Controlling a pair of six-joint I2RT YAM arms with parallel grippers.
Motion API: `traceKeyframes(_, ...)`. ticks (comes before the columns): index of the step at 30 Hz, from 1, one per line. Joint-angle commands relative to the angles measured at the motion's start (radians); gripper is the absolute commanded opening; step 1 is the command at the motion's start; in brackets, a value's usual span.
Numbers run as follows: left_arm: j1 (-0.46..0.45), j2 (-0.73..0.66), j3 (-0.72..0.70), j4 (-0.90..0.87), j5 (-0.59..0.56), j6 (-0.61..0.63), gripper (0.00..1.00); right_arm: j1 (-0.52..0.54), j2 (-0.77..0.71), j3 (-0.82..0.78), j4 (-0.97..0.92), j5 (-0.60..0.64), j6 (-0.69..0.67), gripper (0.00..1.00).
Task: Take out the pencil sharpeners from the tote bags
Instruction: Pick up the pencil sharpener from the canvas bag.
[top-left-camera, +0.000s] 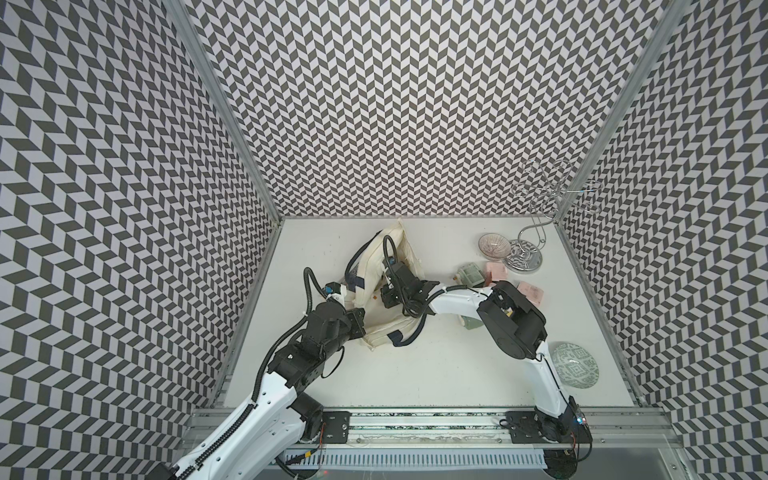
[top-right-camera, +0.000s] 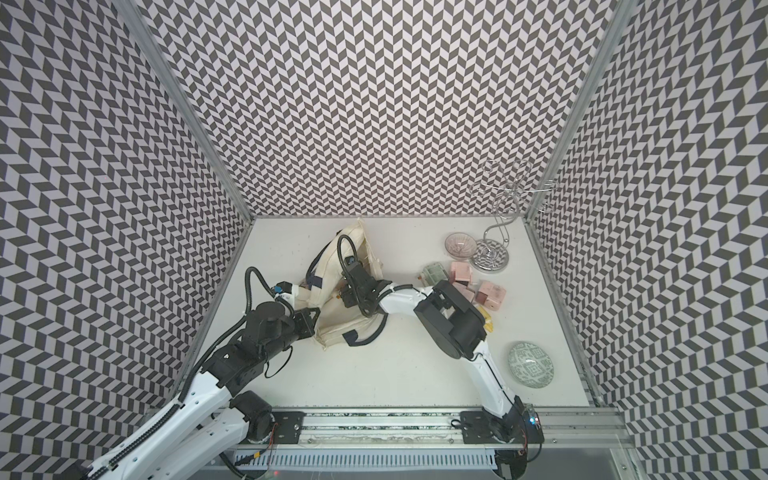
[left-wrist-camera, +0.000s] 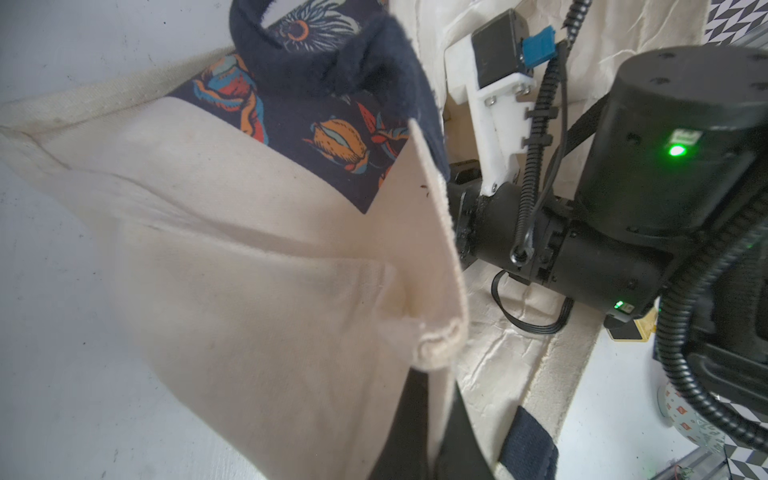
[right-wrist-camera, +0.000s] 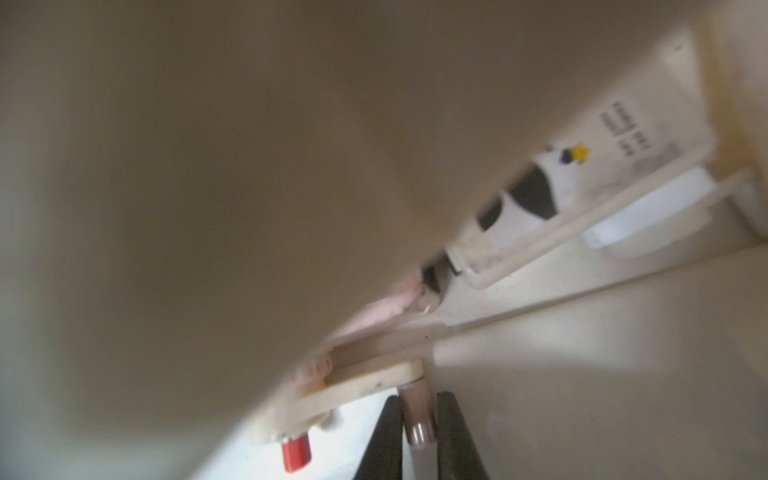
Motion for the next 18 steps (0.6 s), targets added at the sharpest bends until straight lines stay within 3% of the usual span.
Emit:
traceKeyframes(1, -0.005, -0.01, 0.006, -0.019, 0.006, -0.008, 0.0, -0.003, 0.055, 0.017, 0.017, -0.023, -0.012, 0.13)
traceKeyframes(4, -0.005, -0.008, 0.006, -0.017, 0.005, -0.007, 0.0, -0.002, 0.063, 0.026, 0.018, -0.024, -0.013, 0.14)
traceKeyframes(7, -0.005, -0.006, 0.006, -0.016, 0.006, -0.005, 0.0, -0.003, 0.063, 0.036, 0.019, -0.046, -0.014, 0.28)
traceKeyframes(9, -0.005, -0.005, 0.005, -0.014, 0.005, -0.005, 0.0, -0.002, 0.061, 0.038, 0.02, -0.061, -0.014, 0.31)
traceKeyframes(12, -0.005, -0.005, 0.006, -0.014, 0.004, -0.005, 0.0, -0.001, 0.067, 0.035, 0.025, -0.077, -0.013, 0.3)
traceKeyframes(18, -0.003, -0.002, 0.01, -0.017, 0.002, -0.003, 0.0, -0.001, 0.095, 0.043, 0.036, -0.079, 0.002, 0.17)
